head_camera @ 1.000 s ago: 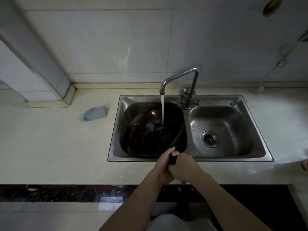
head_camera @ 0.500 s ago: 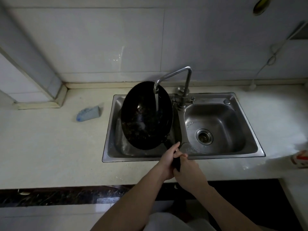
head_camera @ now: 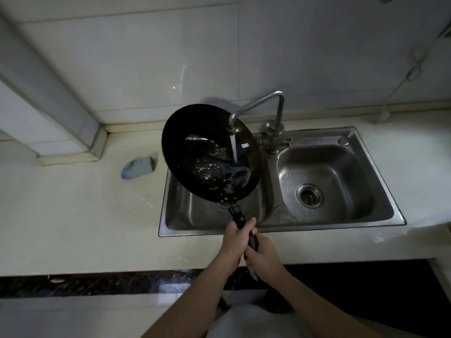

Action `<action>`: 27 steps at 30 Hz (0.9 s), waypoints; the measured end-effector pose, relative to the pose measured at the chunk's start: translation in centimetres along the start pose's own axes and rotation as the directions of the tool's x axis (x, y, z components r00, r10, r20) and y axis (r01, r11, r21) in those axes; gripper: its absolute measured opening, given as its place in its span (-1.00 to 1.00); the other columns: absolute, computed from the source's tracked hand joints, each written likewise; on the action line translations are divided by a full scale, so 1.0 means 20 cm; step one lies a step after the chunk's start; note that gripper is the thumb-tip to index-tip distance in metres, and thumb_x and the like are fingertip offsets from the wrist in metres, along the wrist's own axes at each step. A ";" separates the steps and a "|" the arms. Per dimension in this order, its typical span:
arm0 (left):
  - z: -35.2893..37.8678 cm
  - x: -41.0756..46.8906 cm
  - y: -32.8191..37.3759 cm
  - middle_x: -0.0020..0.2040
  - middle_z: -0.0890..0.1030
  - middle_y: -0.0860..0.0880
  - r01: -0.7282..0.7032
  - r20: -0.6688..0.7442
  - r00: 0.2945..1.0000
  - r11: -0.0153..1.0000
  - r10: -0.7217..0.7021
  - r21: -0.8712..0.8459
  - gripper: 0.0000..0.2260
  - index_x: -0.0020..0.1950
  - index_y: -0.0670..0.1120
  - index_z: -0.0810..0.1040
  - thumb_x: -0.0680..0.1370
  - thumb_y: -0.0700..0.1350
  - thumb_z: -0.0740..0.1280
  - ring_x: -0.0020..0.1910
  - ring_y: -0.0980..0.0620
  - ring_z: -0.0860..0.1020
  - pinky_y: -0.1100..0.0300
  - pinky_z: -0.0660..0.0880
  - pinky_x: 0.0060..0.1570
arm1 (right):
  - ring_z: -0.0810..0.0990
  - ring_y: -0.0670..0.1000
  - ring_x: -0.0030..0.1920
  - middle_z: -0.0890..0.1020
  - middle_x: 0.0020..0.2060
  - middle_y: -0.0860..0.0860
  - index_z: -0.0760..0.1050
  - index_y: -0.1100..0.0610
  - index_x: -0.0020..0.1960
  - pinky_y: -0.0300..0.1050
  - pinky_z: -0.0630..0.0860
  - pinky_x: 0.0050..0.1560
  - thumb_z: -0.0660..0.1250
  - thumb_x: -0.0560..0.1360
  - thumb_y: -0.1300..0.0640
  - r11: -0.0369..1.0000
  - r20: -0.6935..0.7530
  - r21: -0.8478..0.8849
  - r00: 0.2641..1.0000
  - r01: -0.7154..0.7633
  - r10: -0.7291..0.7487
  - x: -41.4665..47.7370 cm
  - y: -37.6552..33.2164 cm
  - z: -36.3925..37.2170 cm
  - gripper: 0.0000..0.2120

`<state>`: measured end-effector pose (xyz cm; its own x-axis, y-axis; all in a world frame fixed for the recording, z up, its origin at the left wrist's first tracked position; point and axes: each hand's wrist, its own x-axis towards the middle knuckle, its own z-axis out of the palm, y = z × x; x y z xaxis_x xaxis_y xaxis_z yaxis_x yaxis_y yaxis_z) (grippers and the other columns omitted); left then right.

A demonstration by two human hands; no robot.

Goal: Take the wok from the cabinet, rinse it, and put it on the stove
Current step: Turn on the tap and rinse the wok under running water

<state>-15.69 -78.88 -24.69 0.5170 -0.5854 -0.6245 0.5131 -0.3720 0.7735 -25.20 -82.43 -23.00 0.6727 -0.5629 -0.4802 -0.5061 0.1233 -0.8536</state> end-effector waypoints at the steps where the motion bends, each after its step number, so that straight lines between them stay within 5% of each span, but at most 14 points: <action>1: -0.01 0.00 0.00 -0.39 0.50 -0.02 -0.008 -0.011 1.000 1.000 0.008 0.028 -0.68 -0.35 -0.09 0.44 0.59 -0.08 0.37 -0.25 -0.04 0.55 0.08 0.53 -0.07 | 0.38 -0.07 -0.62 0.47 -0.49 0.10 0.45 0.28 -0.03 -0.21 0.29 -0.62 0.18 0.57 0.34 0.999 0.016 0.035 1.000 -0.020 0.019 0.00 -0.02 0.01 -0.93; 5: -0.02 0.00 0.06 -0.38 0.53 -0.02 0.059 -0.048 0.997 0.998 -0.059 -0.014 -0.76 -0.28 -0.10 0.48 0.58 -0.13 0.35 -0.30 -0.01 0.53 0.08 0.48 -0.12 | 0.32 -0.02 -0.61 0.42 -0.52 0.07 0.44 0.30 -0.04 -0.22 0.26 -0.62 0.16 0.57 0.32 0.980 0.069 0.171 0.994 -0.098 0.087 -0.01 -0.10 0.01 -0.90; 8: -0.01 0.01 0.10 -0.41 0.52 -0.01 0.155 -0.035 0.986 0.980 -0.160 -0.125 -0.75 -0.30 -0.11 0.49 0.59 -0.19 0.33 -0.43 0.05 0.49 0.22 0.43 -0.37 | 0.32 -0.02 -0.57 0.41 -0.51 0.06 0.43 0.27 -0.17 -0.19 0.25 -0.59 0.19 0.52 0.31 0.959 0.109 0.217 0.981 -0.180 0.160 -0.02 -0.18 -0.02 -0.89; 15: 0.07 -0.02 0.14 -0.40 0.47 0.00 0.334 0.057 0.940 0.879 -0.336 -0.339 -0.71 -0.32 -0.10 0.42 0.61 -0.16 0.28 -0.42 0.04 0.46 0.18 0.37 -0.33 | 0.38 0.00 -0.57 0.47 -0.56 0.09 0.46 0.25 -0.27 -0.23 0.28 -0.53 0.25 0.44 0.23 0.946 0.080 -0.047 0.942 -0.322 0.325 0.02 -0.32 -0.13 -0.86; 18: 0.07 -0.06 0.15 -0.40 0.44 -0.01 0.398 0.161 0.918 0.835 -0.363 -0.380 -0.70 -0.34 -0.05 0.41 0.60 -0.10 0.26 -0.38 0.04 0.46 0.17 0.38 -0.32 | 0.54 0.02 -0.45 0.58 -0.41 0.08 0.53 0.20 -0.11 -0.20 0.37 -0.42 0.27 0.48 0.15 0.904 0.039 -0.370 0.968 -0.216 0.248 0.03 -0.34 -0.14 -0.87; 21: 0.09 -0.08 0.14 -0.40 0.42 0.01 0.442 0.290 0.892 0.803 -0.346 -0.400 -0.67 -0.39 0.00 0.40 0.57 0.00 0.30 -0.36 0.06 0.47 0.18 0.39 -0.25 | 0.65 0.13 0.02 0.65 0.00 0.14 0.52 0.16 0.18 -0.20 0.39 -0.18 0.25 0.52 0.11 0.777 0.045 -0.622 0.986 -0.098 0.160 0.01 -0.38 -0.16 -0.73; 24: 0.13 -0.08 0.15 -0.39 0.44 0.01 0.430 0.337 0.892 0.798 -0.303 -0.423 -0.62 -0.43 0.01 0.39 0.55 0.07 0.35 -0.30 0.05 0.49 0.18 0.40 -0.13 | 0.59 0.12 0.21 0.60 0.22 0.16 0.40 0.18 0.39 -0.23 0.39 -0.04 0.24 0.55 0.15 0.721 0.009 -0.690 0.996 -0.056 0.086 -0.02 -0.40 -0.18 -0.58; 27: 0.16 -0.08 0.16 -0.38 0.51 0.00 0.421 0.378 0.883 0.826 -0.279 -0.375 -0.52 -0.50 -0.02 0.45 0.60 0.11 0.30 -0.26 0.05 0.53 0.19 0.44 -0.03 | 0.60 0.08 0.17 0.58 0.23 0.11 0.36 0.07 0.44 -0.26 0.46 -0.04 0.26 0.50 0.18 0.716 -0.022 -0.698 1.000 -0.022 0.009 -0.05 -0.36 -0.20 -0.50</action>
<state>-17.08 -81.44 -20.75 0.0543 -0.6855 -0.7260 0.8986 -0.2835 0.3349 -24.47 -86.08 -15.61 0.6560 -0.5798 -0.4832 -0.7538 -0.4700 -0.4593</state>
